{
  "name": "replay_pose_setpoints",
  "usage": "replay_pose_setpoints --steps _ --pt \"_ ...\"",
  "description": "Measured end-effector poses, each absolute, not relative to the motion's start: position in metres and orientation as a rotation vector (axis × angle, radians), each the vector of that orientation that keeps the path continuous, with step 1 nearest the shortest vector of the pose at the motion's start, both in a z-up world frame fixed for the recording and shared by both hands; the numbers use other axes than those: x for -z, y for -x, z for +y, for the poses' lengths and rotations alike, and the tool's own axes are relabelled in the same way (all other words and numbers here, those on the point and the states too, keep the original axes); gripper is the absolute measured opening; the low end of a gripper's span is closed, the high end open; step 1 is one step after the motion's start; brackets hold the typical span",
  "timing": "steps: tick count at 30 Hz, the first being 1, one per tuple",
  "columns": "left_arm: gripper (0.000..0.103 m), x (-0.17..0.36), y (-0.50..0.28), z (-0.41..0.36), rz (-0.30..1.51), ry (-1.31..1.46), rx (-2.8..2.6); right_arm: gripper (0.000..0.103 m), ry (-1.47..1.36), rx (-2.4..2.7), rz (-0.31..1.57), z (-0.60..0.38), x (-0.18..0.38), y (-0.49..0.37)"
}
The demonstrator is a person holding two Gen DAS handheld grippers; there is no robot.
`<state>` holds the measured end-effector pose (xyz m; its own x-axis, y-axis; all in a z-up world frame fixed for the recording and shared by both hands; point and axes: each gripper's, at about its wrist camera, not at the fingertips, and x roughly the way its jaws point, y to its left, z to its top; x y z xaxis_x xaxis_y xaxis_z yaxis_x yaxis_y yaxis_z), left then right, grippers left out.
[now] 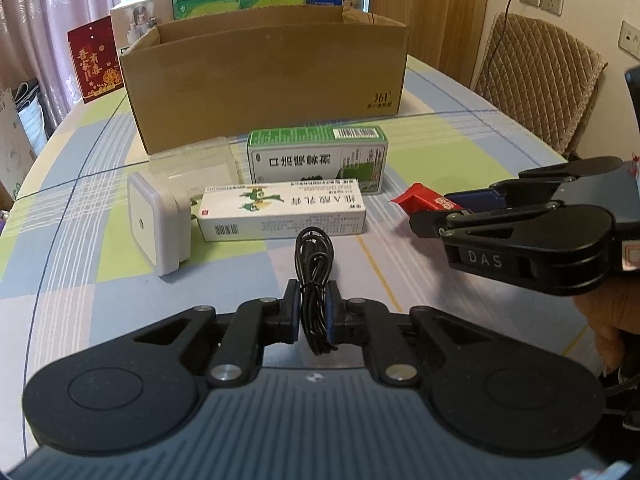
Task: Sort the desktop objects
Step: 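Lift the cable and red packet and carry both over the cardboard box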
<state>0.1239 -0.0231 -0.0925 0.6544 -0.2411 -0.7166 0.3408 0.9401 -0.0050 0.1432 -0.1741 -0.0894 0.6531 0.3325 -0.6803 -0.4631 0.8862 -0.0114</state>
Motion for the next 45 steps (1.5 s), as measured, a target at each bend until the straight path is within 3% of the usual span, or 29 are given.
replay_pose_setpoints --steps 30,45 --pt "0.009 0.006 -0.158 -0.014 0.729 0.000 0.248 0.027 0.145 -0.436 0.675 -0.185 0.002 -0.165" --pt "0.009 -0.051 -0.228 -0.008 0.678 -0.017 0.252 0.027 0.150 -0.472 0.631 -0.179 -0.058 -0.233"
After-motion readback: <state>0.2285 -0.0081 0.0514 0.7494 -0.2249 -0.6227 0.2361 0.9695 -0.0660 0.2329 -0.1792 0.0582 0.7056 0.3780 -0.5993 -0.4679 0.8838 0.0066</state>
